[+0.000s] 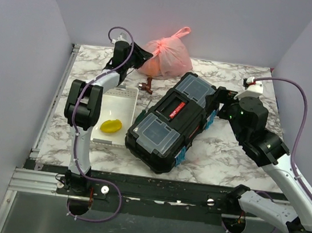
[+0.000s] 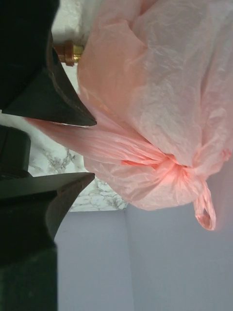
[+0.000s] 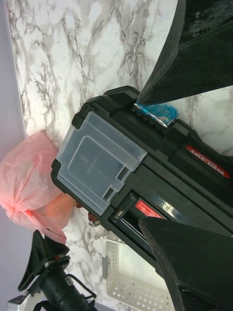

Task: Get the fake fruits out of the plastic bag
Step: Move the plastic bag to the center of the board.

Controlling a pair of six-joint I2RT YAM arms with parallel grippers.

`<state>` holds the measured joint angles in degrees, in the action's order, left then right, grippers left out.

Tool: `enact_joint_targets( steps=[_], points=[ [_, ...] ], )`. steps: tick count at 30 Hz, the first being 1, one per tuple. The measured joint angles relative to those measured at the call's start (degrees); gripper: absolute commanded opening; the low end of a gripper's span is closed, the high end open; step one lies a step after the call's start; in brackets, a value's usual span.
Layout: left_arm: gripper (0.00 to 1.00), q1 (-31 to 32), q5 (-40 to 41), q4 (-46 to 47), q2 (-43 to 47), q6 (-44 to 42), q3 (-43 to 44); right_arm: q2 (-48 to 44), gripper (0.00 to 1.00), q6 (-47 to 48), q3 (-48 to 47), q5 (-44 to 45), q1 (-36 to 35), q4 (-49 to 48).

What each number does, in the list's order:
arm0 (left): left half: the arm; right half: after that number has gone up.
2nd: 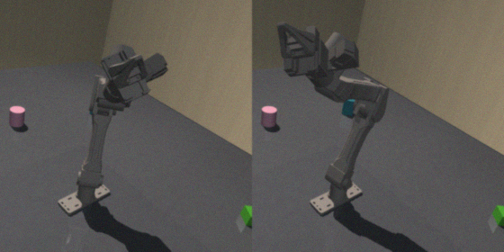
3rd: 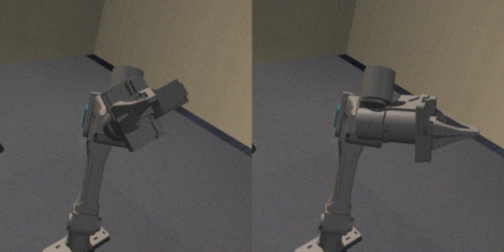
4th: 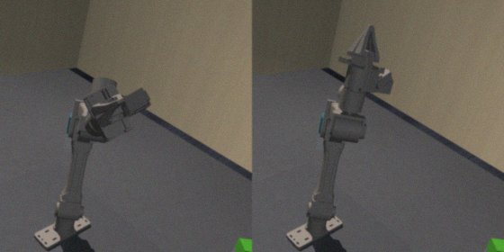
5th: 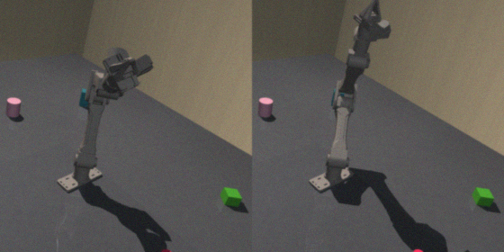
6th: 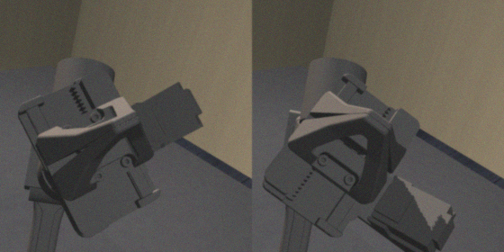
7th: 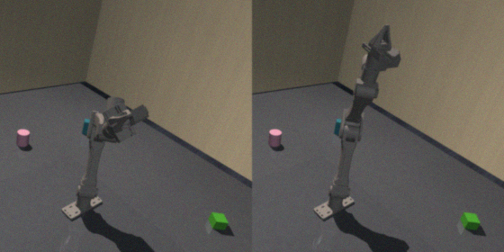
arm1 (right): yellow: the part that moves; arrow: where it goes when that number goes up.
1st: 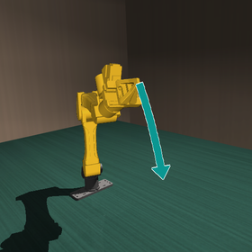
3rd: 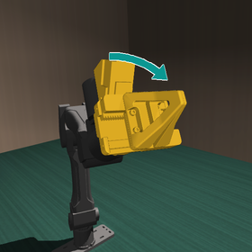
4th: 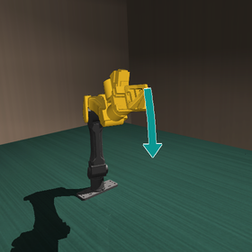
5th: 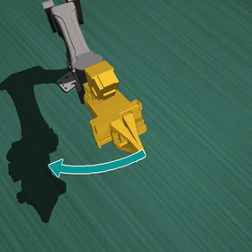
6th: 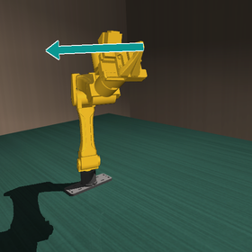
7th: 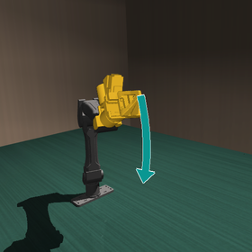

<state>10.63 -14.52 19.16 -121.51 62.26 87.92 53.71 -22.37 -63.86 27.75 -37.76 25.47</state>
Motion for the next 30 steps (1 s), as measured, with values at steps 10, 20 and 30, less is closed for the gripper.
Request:
enact_joint_targets(
  steps=[10,20,30],
  points=[
    [0.44,1.07,-3.69,-2.84,-2.89,-3.89,10.05,0.68,1.0,-0.04,-0.26,-0.28,0.0,-0.09],
    [0.41,2.03,-7.17,-9.42,-7.61,-3.74,14.71,0.42,1.0,-0.02,-0.46,-0.28,0.0,-0.15],
    [0.0,2.75,-9.2,-13.33,-10.43,-3.54,22.73,-0.02,1.0,0.55,-0.46,-0.26,0.0,-0.28]
  ],
)
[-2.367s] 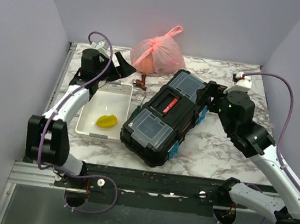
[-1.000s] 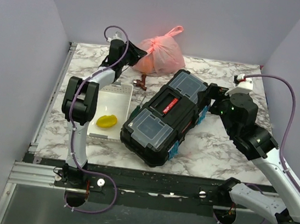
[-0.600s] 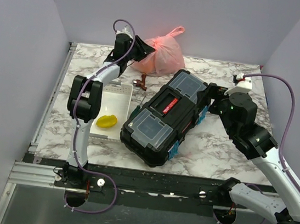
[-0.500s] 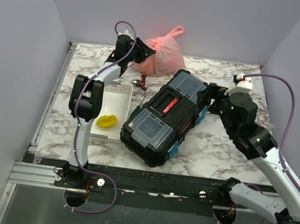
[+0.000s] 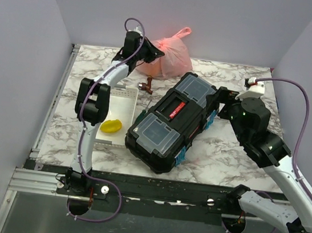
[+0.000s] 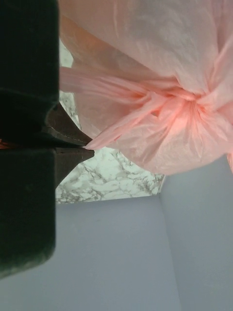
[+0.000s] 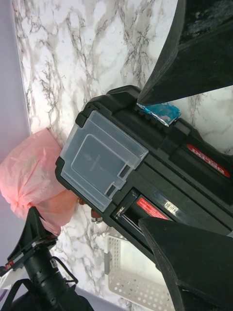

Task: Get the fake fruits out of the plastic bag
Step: Move the plastic bag to the center of the board.

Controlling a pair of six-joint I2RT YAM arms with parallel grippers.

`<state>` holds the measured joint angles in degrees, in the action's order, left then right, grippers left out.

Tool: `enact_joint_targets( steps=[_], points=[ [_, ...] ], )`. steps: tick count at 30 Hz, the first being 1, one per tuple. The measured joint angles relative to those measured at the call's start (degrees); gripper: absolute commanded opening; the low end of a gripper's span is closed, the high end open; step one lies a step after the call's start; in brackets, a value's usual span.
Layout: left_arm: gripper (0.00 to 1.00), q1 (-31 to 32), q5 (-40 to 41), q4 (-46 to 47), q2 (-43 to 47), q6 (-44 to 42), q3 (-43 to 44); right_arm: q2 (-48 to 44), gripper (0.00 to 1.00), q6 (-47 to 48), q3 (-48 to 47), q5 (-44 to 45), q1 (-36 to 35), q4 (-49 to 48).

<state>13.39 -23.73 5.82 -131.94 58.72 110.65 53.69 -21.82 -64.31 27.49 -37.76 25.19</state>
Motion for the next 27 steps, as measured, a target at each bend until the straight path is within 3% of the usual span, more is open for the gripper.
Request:
enact_joint_targets(
  steps=[5,11,27],
  points=[
    [0.0,0.98,-2.38,0.94,-0.48,4.35,4.59,-1.27,1.0,-0.02,0.46,0.13,0.0,-0.26],
    [0.0,4.52,-6.23,2.38,-6.16,11.78,18.14,-1.77,1.0,-0.74,0.52,0.24,0.0,-0.26],
    [0.0,19.15,-8.41,3.61,-10.51,18.69,29.51,-7.34,1.0,-4.72,2.84,0.13,0.0,-0.26]
  ],
)
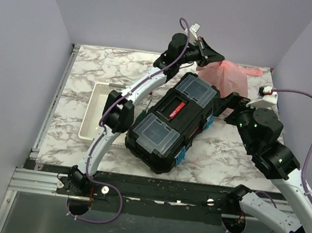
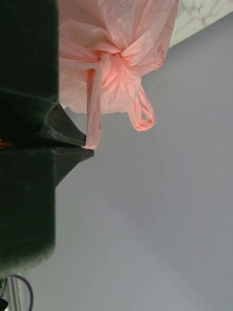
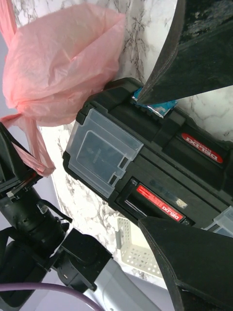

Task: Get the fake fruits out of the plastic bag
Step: Move the plastic bag to the center of the board.

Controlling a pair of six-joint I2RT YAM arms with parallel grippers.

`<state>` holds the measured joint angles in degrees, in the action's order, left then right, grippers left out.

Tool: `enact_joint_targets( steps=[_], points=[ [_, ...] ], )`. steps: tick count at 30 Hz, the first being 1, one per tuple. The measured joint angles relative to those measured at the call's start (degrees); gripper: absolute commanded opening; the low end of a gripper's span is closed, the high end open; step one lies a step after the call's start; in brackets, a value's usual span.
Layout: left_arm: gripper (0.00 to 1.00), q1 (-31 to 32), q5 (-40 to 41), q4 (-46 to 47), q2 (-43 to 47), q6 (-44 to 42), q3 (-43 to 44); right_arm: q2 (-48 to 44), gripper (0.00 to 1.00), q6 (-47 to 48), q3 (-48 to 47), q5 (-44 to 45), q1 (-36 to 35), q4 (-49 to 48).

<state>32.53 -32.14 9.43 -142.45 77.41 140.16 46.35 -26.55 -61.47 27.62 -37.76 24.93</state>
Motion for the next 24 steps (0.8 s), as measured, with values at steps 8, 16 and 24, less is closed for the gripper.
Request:
enact_joint_targets(
  steps=[8,16,24],
  points=[
    [0.0,5.77,-4.04,-0.24,1.86,-1.11,-0.2,-1.55,1.0,-4.87,0.09,5.31,0.0,2.84],
    [0.0,10.51,-10.62,-1.11,14.34,-5.27,-17.03,-9.44,0.99,-10.84,-1.01,9.42,0.0,11.34],
    [0.0,11.37,-12.52,-0.79,33.05,-12.57,-43.34,-10.01,0.99,-17.84,-4.81,10.23,0.0,23.78]
  ],
)
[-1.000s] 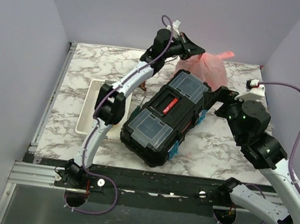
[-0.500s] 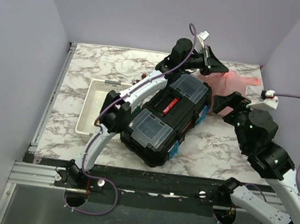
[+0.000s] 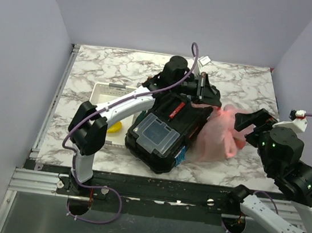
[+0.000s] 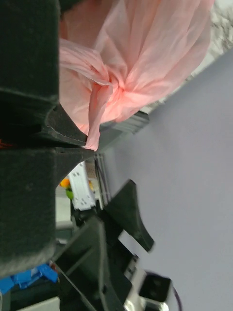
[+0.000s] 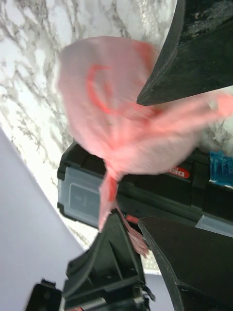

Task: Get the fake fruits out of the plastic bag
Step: Move the plastic bag to the center of the board.

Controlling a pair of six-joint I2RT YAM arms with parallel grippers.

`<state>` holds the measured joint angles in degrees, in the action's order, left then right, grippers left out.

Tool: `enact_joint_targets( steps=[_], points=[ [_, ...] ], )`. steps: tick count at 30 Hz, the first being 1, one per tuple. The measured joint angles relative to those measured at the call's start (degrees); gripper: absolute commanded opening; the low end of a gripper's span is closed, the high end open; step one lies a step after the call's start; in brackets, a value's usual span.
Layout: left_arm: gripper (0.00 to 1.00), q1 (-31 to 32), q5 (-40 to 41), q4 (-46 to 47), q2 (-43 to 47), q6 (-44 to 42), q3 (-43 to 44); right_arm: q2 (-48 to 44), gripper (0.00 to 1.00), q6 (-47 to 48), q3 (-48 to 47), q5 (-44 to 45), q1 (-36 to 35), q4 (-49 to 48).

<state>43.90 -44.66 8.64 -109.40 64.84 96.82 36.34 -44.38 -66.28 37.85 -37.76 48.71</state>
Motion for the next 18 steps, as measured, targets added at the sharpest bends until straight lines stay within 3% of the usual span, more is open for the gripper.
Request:
enact_joint_targets(
  steps=[8,13,18],
  points=[
    [0.0,0.11,0.2,-10.51,8.2,-11.17,-13.64,6.27,1.0,-0.83,-0.09,-0.94,0.0,3.72],
    [0.28,0.48,0.66,-13.66,12.04,-14.71,-19.67,9.73,1.0,-1.44,1.66,-4.74,0.0,3.76],
    [0.49,0.5,1.18,-16.7,12.87,-18.88,-18.1,12.81,0.95,-3.67,3.91,-10.14,0.0,5.16]
  ],
)
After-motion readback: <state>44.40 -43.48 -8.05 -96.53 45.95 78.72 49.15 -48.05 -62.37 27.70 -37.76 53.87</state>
